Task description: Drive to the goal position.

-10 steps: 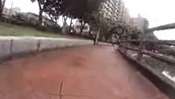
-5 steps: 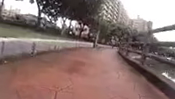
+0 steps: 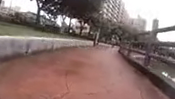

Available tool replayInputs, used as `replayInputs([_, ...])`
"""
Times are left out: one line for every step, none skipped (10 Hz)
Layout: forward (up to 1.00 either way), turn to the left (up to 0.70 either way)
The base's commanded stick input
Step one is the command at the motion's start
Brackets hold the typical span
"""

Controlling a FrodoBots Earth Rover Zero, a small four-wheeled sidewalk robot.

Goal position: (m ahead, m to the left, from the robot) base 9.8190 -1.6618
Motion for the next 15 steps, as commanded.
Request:
replayInputs([0.5,0.0])
replayInputs([0.5,0.0])
replayInputs([0.5,0.0])
replayInputs([0.5,0.0])
replayInputs([0.5,0.0])
replayInputs([0.5,0.0])
replayInputs([0.5,0.0])
replayInputs([0.5,0.0])
replayInputs([0.5,0.0])
replayInputs([0.5,0.0])
replayInputs([0.5,0.0])
replayInputs([0.5,0.0])
replayInputs([0.5,0.0])
replayInputs([0.5,0.0])
replayInputs([0.5,0.0])
